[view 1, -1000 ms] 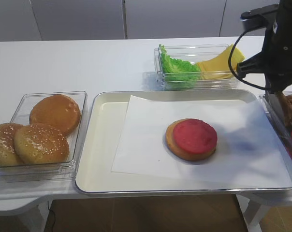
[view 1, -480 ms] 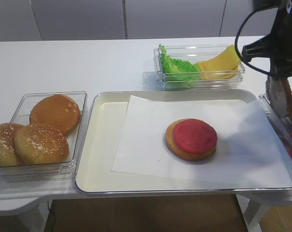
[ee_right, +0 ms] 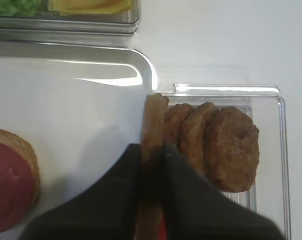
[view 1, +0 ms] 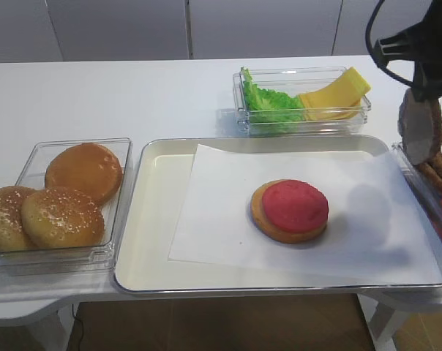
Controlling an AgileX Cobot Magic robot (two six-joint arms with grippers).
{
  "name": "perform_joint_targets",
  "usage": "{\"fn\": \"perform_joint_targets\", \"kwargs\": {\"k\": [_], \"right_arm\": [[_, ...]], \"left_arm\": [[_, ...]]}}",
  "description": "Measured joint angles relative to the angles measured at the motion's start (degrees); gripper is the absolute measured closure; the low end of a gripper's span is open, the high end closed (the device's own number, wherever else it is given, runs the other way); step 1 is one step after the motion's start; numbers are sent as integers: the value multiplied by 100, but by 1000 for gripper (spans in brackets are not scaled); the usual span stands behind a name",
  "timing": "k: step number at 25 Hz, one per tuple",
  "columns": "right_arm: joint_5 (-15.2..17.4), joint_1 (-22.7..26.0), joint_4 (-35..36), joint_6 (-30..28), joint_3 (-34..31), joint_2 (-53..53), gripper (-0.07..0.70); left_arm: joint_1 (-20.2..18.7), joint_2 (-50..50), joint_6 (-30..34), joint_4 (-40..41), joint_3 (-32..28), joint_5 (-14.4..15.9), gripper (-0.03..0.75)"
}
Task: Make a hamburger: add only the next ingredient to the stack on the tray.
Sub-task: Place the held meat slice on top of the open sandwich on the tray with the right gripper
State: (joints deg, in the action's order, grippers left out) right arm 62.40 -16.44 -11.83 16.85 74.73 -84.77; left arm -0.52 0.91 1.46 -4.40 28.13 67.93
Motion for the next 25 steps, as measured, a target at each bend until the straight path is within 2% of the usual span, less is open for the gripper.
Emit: {"fn": "perform_joint_targets", "kwargs": {"k": [15, 25], "right_arm": [[78, -32, 976, -431, 0, 155, 545], [17, -824, 956, -433, 0, 155, 545]], "left_arm": [[0, 0, 0, 0, 0, 0, 365], [0, 0, 0, 0, 0, 0, 365]]}}
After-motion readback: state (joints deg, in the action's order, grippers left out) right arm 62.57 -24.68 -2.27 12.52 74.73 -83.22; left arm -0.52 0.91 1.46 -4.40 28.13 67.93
